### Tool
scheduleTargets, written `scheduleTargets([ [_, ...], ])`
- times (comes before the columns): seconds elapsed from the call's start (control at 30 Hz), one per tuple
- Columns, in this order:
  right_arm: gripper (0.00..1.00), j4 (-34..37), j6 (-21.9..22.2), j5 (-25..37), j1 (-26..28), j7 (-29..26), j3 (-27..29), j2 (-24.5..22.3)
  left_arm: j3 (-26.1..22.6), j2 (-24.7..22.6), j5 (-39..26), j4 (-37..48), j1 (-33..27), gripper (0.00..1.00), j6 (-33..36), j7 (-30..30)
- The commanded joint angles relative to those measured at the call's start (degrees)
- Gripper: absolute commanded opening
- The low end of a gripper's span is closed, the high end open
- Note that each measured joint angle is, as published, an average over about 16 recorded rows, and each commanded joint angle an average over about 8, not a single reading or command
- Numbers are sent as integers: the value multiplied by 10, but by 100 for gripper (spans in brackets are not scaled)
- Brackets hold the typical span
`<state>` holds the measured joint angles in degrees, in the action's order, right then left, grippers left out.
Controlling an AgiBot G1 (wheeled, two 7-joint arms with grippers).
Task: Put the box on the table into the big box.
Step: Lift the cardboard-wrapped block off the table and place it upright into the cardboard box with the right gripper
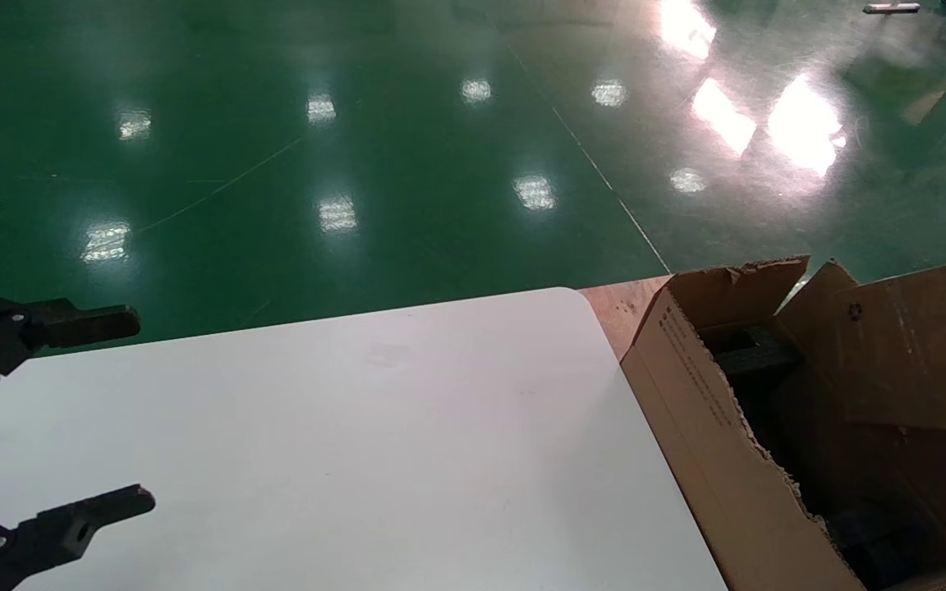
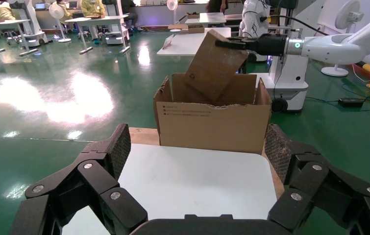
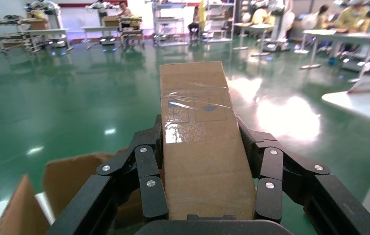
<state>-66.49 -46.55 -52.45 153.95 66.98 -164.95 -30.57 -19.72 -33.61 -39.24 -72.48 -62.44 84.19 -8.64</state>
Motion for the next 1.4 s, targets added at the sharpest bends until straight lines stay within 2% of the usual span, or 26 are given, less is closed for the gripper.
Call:
scheduleTargets([
  [0.03,0,5,4,22,8,-19,-1,-7,0,0,0,0,0,100,0,0],
  [0.23,0,18,16,84,34,-62,4,-25,0,0,0,0,0,100,0,0],
  [0.43,0,51,9,128,46,-103,11,-29,0,0,0,0,0,100,0,0],
  [0.8,0,111,-27,201,42,-190,14,-23,0,0,0,0,0,100,0,0],
  [1.4,0,219,-86,294,73,-264,24,-6,0,0,0,0,0,100,0,0],
])
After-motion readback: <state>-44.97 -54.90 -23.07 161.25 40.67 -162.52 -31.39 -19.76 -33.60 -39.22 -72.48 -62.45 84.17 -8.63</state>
